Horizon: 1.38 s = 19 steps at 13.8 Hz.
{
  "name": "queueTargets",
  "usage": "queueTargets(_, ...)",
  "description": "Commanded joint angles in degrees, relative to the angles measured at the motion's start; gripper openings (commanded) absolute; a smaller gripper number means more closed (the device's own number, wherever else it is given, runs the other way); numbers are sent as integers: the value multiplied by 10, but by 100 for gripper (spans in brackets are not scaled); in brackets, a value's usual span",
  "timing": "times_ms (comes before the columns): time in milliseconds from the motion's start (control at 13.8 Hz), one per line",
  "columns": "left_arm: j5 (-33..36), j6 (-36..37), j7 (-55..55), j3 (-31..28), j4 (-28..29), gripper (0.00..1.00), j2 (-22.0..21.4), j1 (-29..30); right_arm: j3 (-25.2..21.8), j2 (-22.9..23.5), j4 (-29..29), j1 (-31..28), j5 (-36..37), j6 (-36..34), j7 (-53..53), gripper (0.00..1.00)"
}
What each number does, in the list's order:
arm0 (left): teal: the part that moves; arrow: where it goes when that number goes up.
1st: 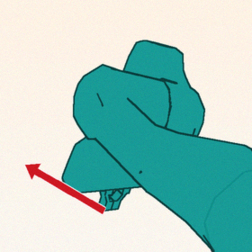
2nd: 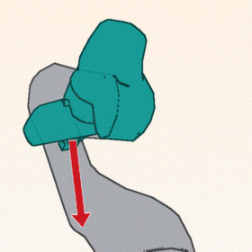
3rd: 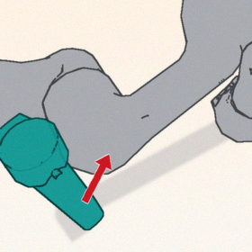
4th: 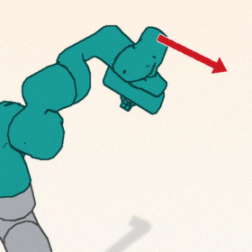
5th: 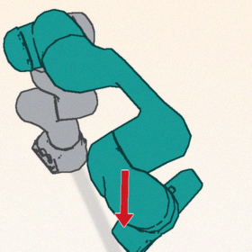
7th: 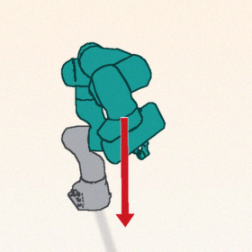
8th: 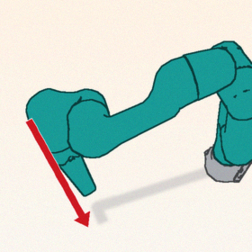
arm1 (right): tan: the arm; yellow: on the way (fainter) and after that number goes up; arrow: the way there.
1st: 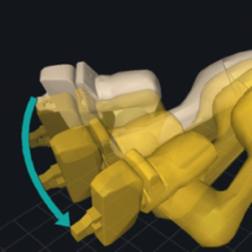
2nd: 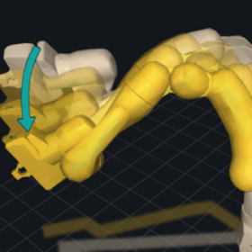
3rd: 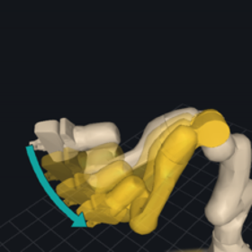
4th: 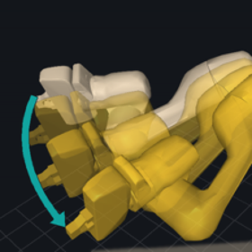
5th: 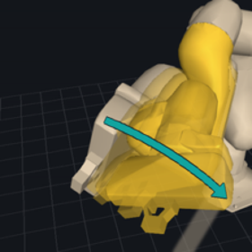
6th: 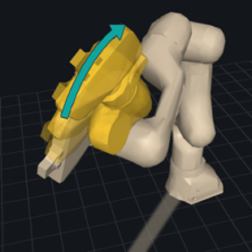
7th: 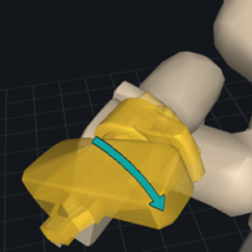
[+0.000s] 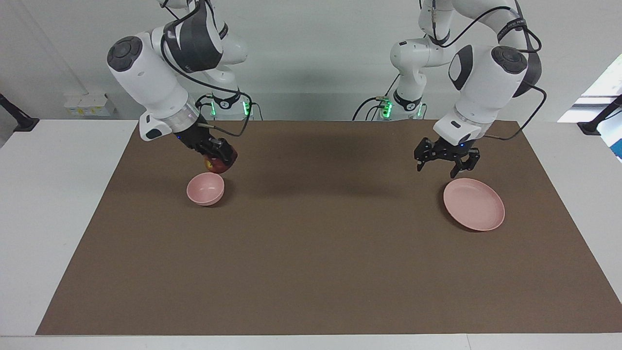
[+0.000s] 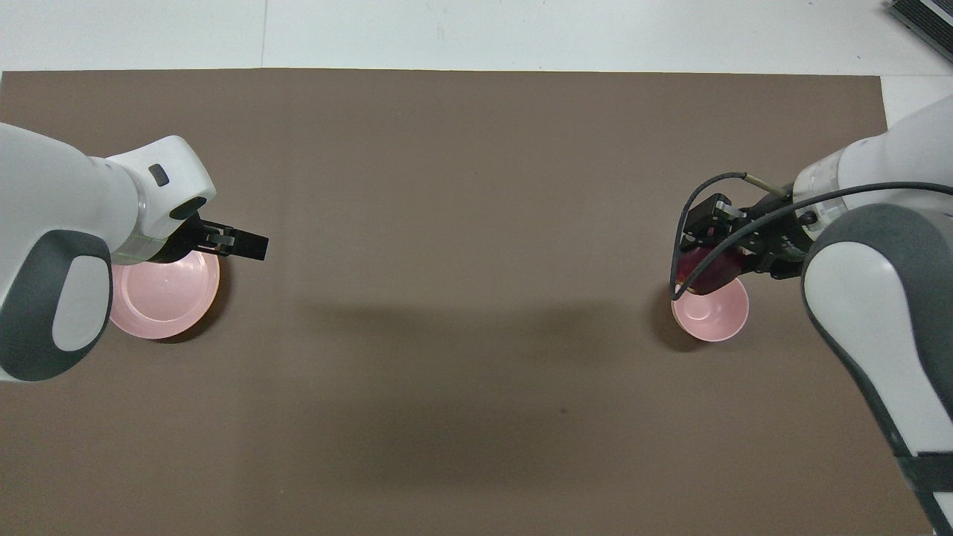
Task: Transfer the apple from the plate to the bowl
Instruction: 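Lower the apple into the pink bowl while the left gripper withdraws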
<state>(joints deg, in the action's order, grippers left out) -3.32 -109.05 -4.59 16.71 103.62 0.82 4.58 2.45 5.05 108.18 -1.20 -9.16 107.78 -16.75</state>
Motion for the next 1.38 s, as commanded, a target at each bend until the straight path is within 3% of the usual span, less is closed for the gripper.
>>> queueTargets(0, 17, 55, -3, -30, -59, 100, 6, -5, 7, -21, 76, -20, 17, 51, 43, 0)
queueTargets(218, 17, 123, -38, -121, -118, 100, 4, -56, 7, -21, 150, -30, 24, 141, 62, 0)
queueTargets(580, 17, 234, -57, -178, -189, 100, 3, -84, 7, 19, 144, -29, 25, 175, 58, 0)
queueTargets(653, 22, 247, -61, -184, -194, 100, 3, -84, 7, 20, 143, -30, 25, 173, 59, 32)
queueTargets(725, 30, 255, -61, -185, -198, 100, 0, -84, 7, 20, 140, -30, 25, 171, 59, 99)
queueTargets(1088, 32, 263, -56, -179, -186, 100, -25, -81, 7, 14, 78, -30, 31, 99, 63, 100)
queueTargets(1306, 32, 262, -56, -179, -185, 100, -25, -75, 8, 13, 18, -30, 76, 58, 76, 100)
